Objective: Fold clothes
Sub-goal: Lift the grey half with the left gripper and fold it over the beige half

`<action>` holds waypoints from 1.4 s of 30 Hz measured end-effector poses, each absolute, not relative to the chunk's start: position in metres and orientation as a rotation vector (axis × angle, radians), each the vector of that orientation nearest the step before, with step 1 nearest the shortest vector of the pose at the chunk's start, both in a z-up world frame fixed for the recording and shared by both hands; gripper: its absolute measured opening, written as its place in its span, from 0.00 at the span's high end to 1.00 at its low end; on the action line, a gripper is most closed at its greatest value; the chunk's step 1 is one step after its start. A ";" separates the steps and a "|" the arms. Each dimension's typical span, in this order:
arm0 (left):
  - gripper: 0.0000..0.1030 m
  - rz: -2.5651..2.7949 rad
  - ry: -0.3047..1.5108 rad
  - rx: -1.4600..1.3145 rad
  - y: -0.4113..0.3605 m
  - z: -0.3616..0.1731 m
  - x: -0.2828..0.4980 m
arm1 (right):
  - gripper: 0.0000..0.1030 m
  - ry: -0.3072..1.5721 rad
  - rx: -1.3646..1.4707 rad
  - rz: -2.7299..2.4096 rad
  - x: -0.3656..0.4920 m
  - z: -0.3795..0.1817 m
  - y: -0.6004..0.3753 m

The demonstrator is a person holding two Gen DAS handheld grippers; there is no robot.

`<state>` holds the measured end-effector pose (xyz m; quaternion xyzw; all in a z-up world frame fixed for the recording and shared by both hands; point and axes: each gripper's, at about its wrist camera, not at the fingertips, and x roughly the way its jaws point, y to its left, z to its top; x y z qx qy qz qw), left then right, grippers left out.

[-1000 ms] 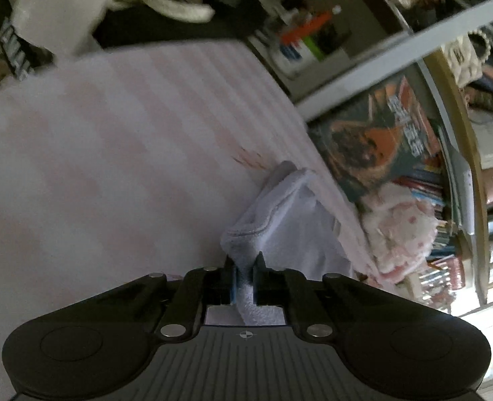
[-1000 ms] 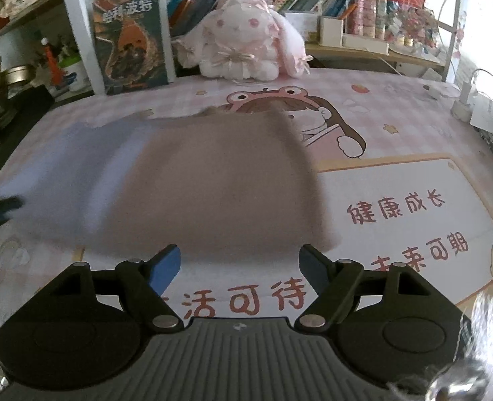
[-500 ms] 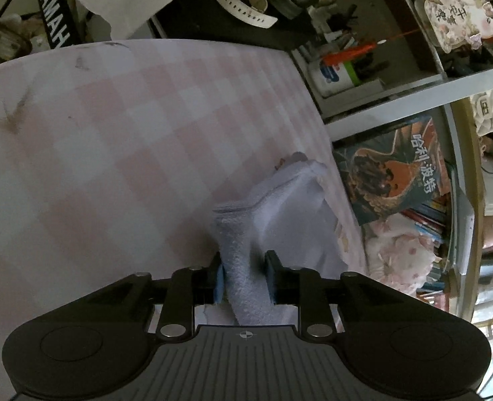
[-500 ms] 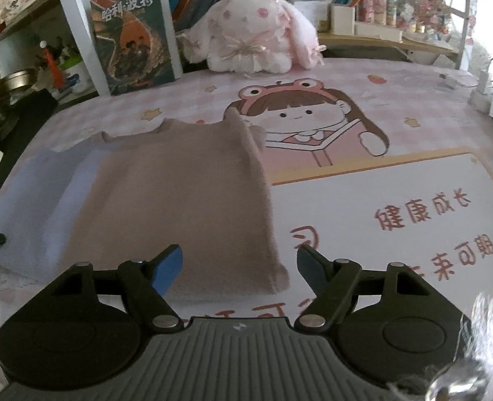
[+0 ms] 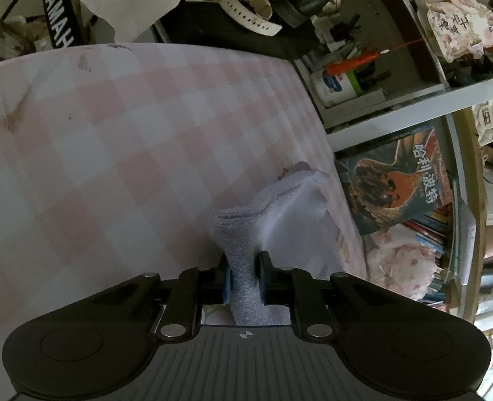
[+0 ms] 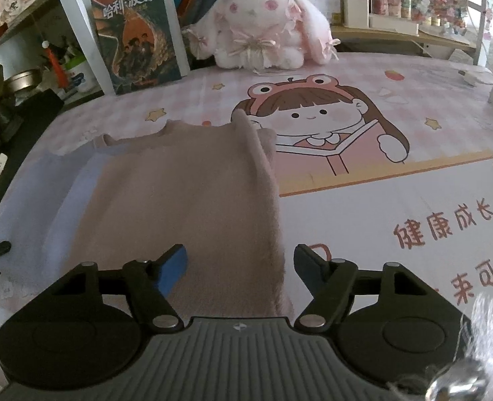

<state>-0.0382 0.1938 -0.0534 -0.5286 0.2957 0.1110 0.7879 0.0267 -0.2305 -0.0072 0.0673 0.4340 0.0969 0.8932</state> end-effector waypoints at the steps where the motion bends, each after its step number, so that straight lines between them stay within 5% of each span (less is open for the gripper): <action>1: 0.87 0.246 0.634 -1.129 0.193 -0.053 -0.038 | 0.34 0.898 0.141 0.211 0.029 -0.007 -0.232; 18: 0.93 0.393 0.544 -0.825 0.139 0.005 -0.023 | 0.46 0.943 -0.017 0.544 0.076 -0.025 -0.236; 29: 0.93 0.178 0.466 -0.262 -0.012 0.098 -0.001 | 0.48 0.938 -0.033 0.673 0.088 -0.028 -0.247; 38: 0.84 -0.040 0.745 0.155 -0.159 0.036 0.008 | 0.52 1.028 0.135 0.698 0.101 -0.026 -0.274; 42: 0.70 -0.045 0.796 0.145 -0.168 0.014 0.007 | 0.54 1.060 0.206 0.721 0.103 -0.023 -0.294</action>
